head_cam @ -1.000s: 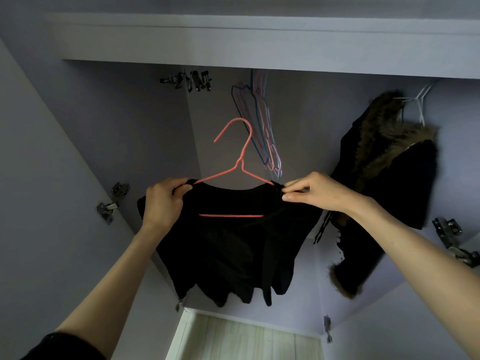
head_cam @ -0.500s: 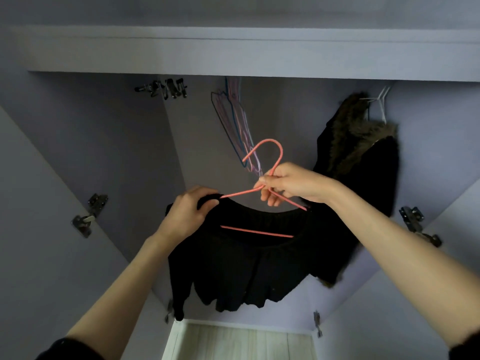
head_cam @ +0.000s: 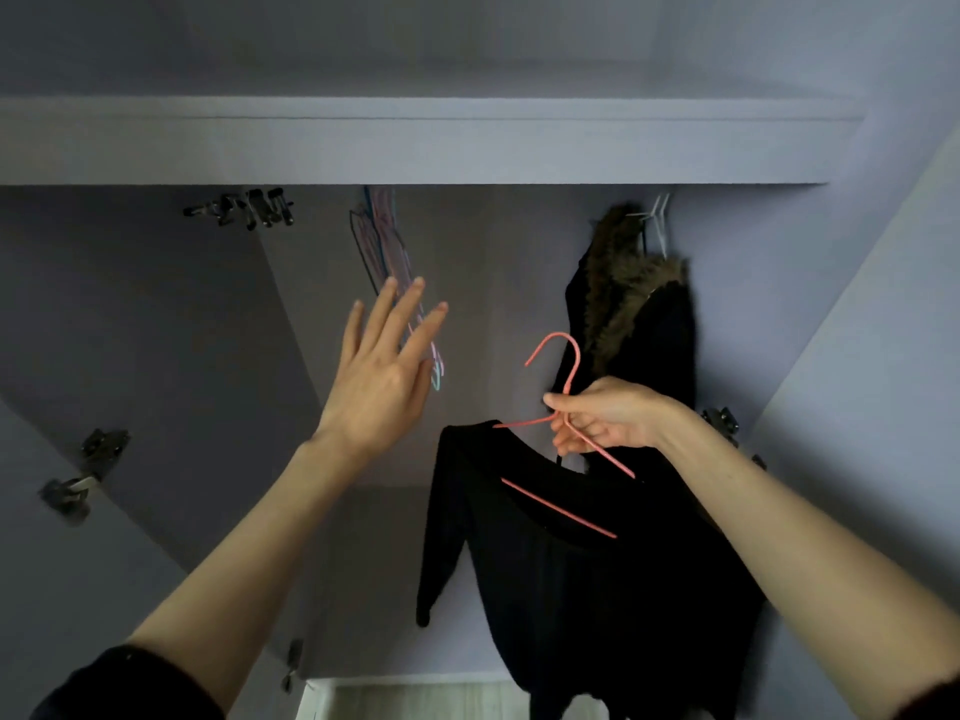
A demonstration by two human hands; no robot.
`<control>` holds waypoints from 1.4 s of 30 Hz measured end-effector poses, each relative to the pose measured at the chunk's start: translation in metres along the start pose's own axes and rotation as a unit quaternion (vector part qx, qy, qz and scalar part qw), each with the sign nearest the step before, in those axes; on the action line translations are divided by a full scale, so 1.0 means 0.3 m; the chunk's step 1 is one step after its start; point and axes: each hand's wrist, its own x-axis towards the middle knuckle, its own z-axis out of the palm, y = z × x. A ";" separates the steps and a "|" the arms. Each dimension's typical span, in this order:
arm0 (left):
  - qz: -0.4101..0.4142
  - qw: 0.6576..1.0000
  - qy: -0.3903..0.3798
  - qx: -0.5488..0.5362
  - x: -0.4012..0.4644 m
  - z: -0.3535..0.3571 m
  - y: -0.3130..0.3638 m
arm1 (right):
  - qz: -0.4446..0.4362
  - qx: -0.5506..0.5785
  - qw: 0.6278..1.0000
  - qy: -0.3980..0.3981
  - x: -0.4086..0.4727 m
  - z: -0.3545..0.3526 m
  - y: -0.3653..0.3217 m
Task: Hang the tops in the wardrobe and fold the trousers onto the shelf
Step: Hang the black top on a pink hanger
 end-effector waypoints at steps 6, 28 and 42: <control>-0.014 0.995 0.072 0.070 0.098 -0.038 0.052 | 0.065 0.080 0.994 -0.037 -0.011 -0.080 0.052; 0.023 0.973 0.145 0.177 0.319 -0.006 -0.045 | -0.141 0.381 0.912 0.061 0.149 -0.143 -0.087; 0.032 0.964 0.181 0.194 0.330 0.025 -0.065 | -0.229 0.369 0.887 0.158 0.241 -0.287 -0.235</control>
